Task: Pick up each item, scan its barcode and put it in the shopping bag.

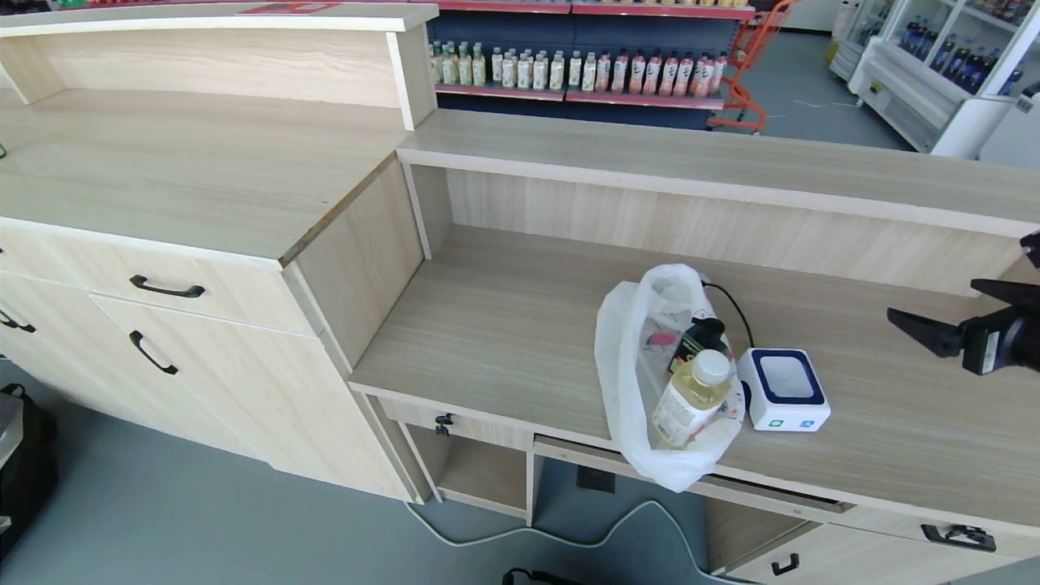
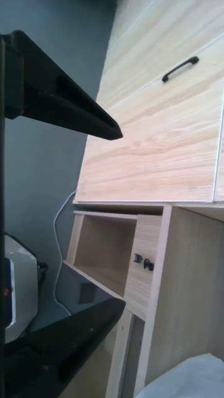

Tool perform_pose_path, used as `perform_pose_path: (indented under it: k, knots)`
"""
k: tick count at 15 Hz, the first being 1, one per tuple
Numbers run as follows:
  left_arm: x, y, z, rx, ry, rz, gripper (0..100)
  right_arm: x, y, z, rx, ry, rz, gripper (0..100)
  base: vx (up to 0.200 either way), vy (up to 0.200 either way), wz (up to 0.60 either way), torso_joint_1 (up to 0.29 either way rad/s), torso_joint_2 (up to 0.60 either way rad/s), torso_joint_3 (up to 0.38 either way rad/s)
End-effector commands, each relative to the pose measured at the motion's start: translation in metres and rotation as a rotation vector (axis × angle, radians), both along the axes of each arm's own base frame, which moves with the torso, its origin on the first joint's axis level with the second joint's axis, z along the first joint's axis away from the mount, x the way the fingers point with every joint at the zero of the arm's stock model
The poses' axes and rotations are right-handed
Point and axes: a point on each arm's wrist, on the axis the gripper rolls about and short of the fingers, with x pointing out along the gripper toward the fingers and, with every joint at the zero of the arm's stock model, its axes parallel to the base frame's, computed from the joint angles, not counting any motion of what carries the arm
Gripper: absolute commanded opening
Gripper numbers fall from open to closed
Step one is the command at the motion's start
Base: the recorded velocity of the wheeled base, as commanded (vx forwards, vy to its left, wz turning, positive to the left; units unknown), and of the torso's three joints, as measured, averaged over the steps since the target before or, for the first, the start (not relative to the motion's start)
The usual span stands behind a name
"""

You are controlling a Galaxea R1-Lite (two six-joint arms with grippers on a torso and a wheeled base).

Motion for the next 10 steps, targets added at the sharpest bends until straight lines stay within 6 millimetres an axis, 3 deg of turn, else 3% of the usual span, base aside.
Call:
perform_pose_path:
  k: [1,3,6,10]
  knots:
    - [0.000,0.000,0.000,0.000,0.000,0.000,100,-0.049,0.005,0.029,-0.028,-0.072,-0.085,100,0.000,0.000,-0.60,0.012,0.00,0.002]
    - [0.000,0.000,0.000,0.000,0.000,0.000,100,-0.080,0.014,0.002,0.016,-0.013,-0.123,100,0.000,0.000,0.00,0.000,0.00,0.000]
    - [0.000,0.000,0.000,0.000,0.000,0.000,100,-0.149,0.044,-0.050,0.162,0.014,-0.306,100,0.000,0.000,0.00,0.000,0.00,0.000]
    - [0.000,0.000,0.000,0.000,0.001,0.000,100,-0.212,0.071,-0.084,0.209,-0.098,-0.301,100,0.000,0.000,0.00,0.000,0.00,0.000]
